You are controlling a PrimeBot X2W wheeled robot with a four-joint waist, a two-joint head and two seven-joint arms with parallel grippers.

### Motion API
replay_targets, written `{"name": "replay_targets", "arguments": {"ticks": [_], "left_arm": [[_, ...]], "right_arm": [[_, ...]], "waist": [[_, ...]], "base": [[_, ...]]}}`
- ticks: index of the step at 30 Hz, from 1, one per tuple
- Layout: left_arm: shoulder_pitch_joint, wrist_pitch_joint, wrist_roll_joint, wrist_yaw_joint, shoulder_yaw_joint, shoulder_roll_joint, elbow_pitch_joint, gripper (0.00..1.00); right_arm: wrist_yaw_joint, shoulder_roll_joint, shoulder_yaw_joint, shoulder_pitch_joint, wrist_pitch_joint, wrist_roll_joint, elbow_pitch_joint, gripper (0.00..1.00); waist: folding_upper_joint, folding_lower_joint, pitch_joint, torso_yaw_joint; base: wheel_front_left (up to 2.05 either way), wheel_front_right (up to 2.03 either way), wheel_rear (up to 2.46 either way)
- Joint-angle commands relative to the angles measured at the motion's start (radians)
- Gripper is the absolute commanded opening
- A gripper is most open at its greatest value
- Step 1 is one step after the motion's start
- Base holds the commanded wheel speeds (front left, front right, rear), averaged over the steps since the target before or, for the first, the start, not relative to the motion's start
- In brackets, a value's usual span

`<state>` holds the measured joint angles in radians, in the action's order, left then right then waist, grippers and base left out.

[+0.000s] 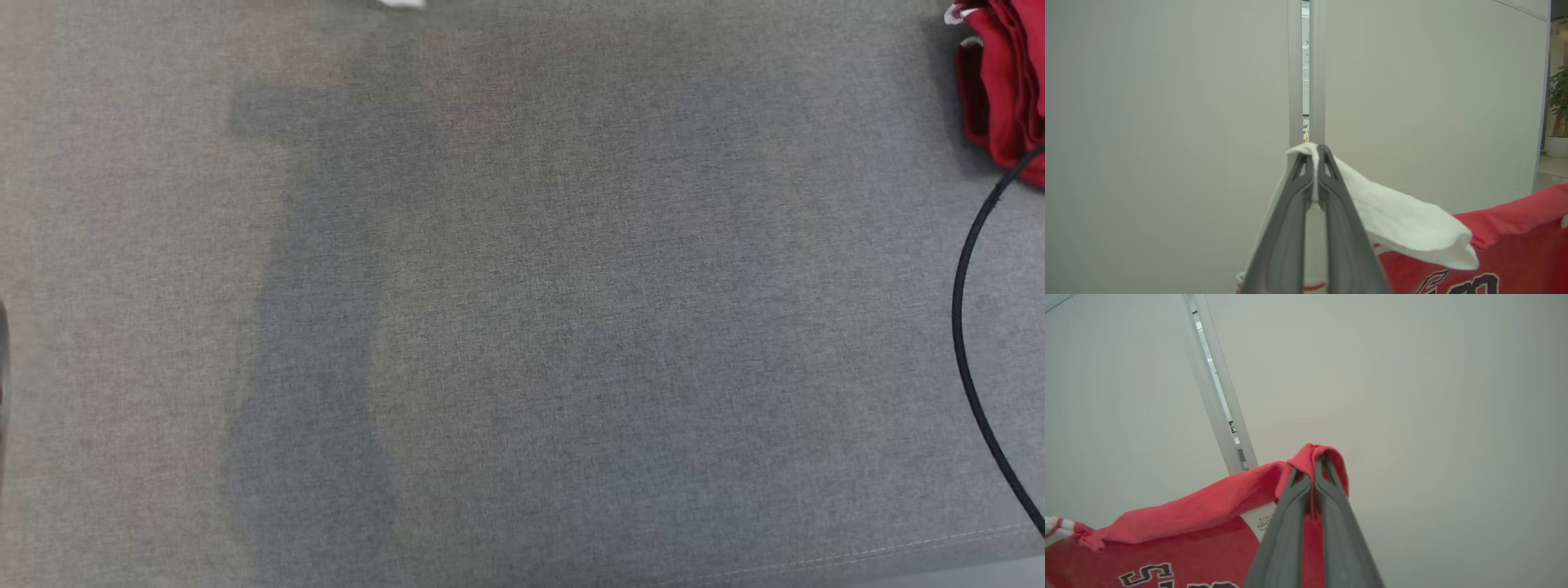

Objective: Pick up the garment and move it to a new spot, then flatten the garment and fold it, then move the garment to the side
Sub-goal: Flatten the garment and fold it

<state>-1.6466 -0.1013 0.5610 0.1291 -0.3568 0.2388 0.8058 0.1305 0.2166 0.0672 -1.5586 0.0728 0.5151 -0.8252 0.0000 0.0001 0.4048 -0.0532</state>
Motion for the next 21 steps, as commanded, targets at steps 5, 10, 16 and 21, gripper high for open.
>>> {"name": "replay_targets", "arguments": {"ticks": [5,10,16,21], "left_arm": [[-0.068,-0.061,0.058,0.001,-0.039,-0.008,0.035,0.00],[-0.012,-0.104,0.115,0.001,-0.103,0.014,0.021,0.00],[0.216,-0.158,0.164,0.001,-0.111,0.060,-0.044,0.00],[0.580,-0.163,0.166,-0.056,-0.036,0.084,-0.228,0.00]], "right_arm": [[0.000,0.008,0.062,-0.041,0.031,0.037,-0.052,0.00],[0.000,0.024,0.142,0.029,0.051,0.103,-0.043,0.00],[0.000,0.065,0.259,0.256,0.103,0.213,0.072,0.00],[0.000,0.119,0.313,0.550,0.135,0.300,0.205,0.00]], "waist": [[0.0000,-0.0001,0.013,0.016],[0.0000,-0.0001,0.032,0.027],[0.0000,-0.0001,-0.008,0.030],[0.0000,-0.0001,-0.066,0.035]], "base": [[0.00,0.00,0.00],[0.00,0.00,0.00],[0.00,0.00,0.00],[0.00,0.00,0.00]]}}
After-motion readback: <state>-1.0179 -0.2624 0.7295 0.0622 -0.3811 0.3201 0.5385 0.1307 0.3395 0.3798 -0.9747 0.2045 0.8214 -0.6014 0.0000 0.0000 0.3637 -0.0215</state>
